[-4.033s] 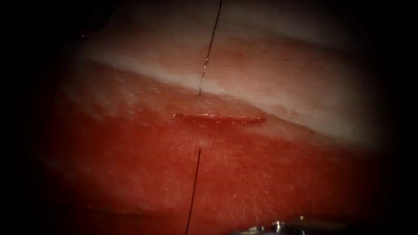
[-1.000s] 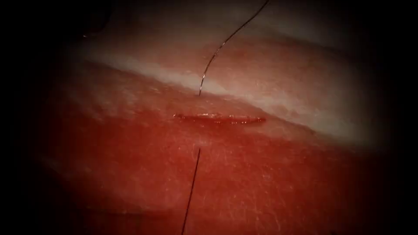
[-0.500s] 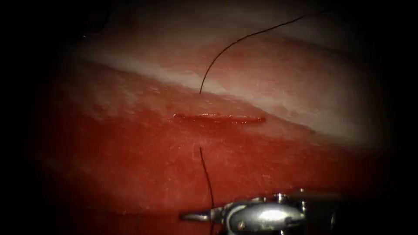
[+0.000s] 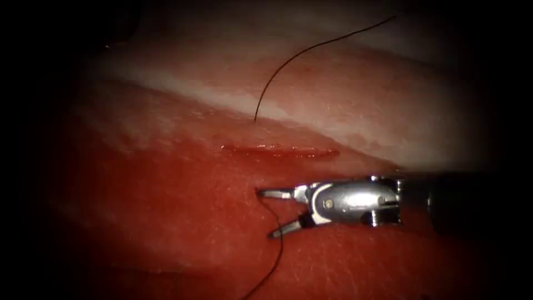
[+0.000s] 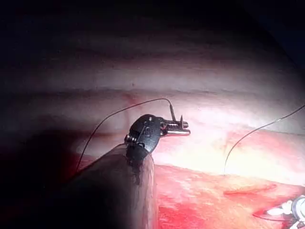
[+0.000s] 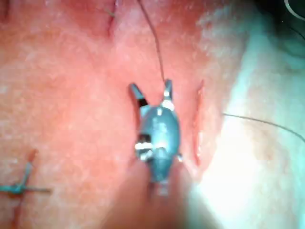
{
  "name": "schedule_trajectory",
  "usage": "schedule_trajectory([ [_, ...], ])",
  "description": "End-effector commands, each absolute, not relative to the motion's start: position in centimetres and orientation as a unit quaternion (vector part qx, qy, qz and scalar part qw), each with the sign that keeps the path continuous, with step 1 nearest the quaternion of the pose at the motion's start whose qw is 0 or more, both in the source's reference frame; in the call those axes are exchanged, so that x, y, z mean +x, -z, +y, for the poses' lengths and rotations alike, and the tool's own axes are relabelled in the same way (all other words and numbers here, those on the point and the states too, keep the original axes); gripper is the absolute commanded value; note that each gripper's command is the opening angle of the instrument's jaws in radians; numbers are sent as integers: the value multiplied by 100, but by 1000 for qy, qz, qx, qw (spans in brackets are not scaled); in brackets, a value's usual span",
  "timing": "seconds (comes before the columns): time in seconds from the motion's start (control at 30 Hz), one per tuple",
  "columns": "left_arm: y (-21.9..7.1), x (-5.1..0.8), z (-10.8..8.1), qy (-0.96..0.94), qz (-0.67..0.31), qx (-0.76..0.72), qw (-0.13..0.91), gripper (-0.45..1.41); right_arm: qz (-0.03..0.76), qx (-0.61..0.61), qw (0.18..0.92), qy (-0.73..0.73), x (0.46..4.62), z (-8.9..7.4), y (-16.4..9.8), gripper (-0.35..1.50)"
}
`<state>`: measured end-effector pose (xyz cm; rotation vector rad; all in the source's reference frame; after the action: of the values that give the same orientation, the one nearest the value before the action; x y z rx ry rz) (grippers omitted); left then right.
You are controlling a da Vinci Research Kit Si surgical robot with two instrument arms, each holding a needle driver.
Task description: Wound Closure
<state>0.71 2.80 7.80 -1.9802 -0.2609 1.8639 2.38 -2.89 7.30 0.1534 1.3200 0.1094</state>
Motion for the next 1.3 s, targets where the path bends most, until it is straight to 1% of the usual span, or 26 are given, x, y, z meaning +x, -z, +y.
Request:
schedule_trajectory([
  [0.03,-786,67,285,-668,-93,-710,203,-45,611,70,787,-52,248,-283,-745,114],
  [0.37,-788,65,285,-669,-92,-709,202,-45,616,70,783,-51,260,-280,-755,113],
  [0.43,-788,64,284,-670,-93,-709,201,-45,619,72,781,-48,262,-282,-753,106],
  [0.53,-788,64,284,-669,-95,-708,203,-45,621,74,779,-46,263,-284,-750,91],
  [0.57,-788,64,284,-669,-95,-708,203,-45,621,75,779,-45,263,-285,-749,82],
  [0.6,-788,64,284,-669,-95,-708,203,-45,624,78,776,-43,263,-287,-746,52],
  [0.63,-788,64,284,-669,-95,-708,203,-45,629,82,772,-38,263,-288,-745,-3],
  [0.67,-788,64,284,-669,-95,-708,203,-45,631,84,770,-36,262,-290,-743,-35],
  [1.3,-788,64,284,-669,-95,-708,203,-45,627,115,770,16,267,-384,-679,-35],
])
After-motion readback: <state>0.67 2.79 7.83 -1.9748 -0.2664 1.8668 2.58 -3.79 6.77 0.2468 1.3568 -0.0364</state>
